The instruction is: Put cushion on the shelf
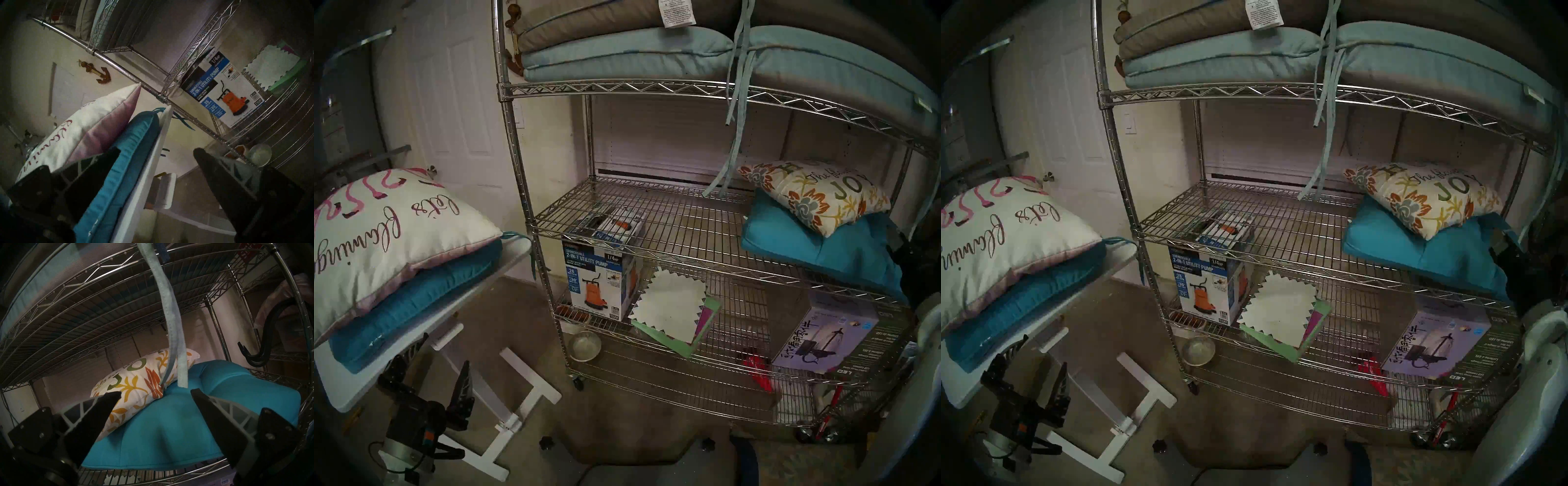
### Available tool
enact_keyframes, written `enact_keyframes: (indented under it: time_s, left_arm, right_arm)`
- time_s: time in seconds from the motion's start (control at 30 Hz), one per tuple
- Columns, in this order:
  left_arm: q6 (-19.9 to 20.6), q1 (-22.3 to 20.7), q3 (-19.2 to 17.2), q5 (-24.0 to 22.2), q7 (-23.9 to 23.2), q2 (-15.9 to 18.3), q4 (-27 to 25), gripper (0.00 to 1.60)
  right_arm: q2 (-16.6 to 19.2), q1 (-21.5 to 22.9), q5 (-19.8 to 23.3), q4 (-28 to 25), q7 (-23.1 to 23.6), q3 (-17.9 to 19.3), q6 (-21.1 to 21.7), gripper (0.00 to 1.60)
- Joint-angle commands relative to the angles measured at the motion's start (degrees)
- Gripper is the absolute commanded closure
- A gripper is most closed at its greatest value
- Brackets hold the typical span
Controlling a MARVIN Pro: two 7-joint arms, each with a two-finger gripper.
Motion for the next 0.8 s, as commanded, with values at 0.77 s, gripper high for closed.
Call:
enact_keyframes:
  time_s: [0.77]
  left_arm:
    - [-3.7, 4.8, -27.8, 4.7, 14.2, -7.7, -1.6, 0.00]
  right_arm:
    - [0.1, 0.2, 0.0, -1.2, 0.4, 0.0, -0.1, 0.00]
